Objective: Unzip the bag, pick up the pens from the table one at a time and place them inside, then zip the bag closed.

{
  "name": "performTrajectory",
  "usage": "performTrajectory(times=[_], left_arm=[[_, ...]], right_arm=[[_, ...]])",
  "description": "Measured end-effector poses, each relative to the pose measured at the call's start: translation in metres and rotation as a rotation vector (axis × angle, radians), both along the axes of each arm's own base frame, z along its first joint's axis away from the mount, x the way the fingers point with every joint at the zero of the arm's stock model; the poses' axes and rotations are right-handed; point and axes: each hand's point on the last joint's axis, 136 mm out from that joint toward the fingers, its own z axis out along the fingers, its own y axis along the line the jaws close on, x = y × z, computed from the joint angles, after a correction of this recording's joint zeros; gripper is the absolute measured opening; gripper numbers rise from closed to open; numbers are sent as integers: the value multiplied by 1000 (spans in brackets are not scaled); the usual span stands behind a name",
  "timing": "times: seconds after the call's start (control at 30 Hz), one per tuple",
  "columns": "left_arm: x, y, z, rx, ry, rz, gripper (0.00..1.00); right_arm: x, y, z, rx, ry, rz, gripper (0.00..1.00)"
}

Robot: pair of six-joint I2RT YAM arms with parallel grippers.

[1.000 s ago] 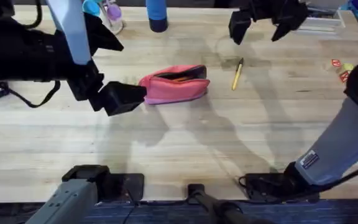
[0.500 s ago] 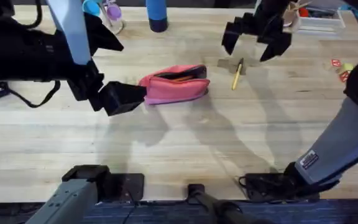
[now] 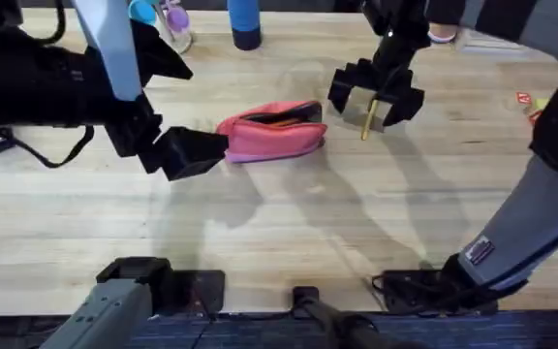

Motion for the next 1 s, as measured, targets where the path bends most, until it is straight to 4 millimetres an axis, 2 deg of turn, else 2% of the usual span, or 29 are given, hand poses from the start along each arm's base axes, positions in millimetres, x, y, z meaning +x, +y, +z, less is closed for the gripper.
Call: performTrajectory(times=[0.2,0.33,0.37,0.47,0.53,0.57,0.63,0.73,1.0], left_arm=[[0,0,0,0,0,0,993],[0,0,0,0,0,0,993],[0,0,0,0,0,0,993],[1,0,1,0,-5,0,993],[2,0,1,0,-10,0,993],[2,0,1,0,-11,0,993],[2,0,1,0,-11,0,993],[2,0,1,0,-12,0,992],[2,0,1,0,-11,0,993]], right_arm=[[8,2,-17,15,-51,-56,996],[8,1,-17,14,-80,-96,964],[7,-1,-18,9,-82,-101,907],[4,-8,-18,-8,-92,-127,609],[2,-11,-18,-13,-94,-141,507],[2,-11,-18,-14,-96,-147,421],[1,-12,-18,-16,-97,-153,330],[0,-13,-18,-22,-96,-159,63],[0,-13,-17,-22,-96,-146,33]])
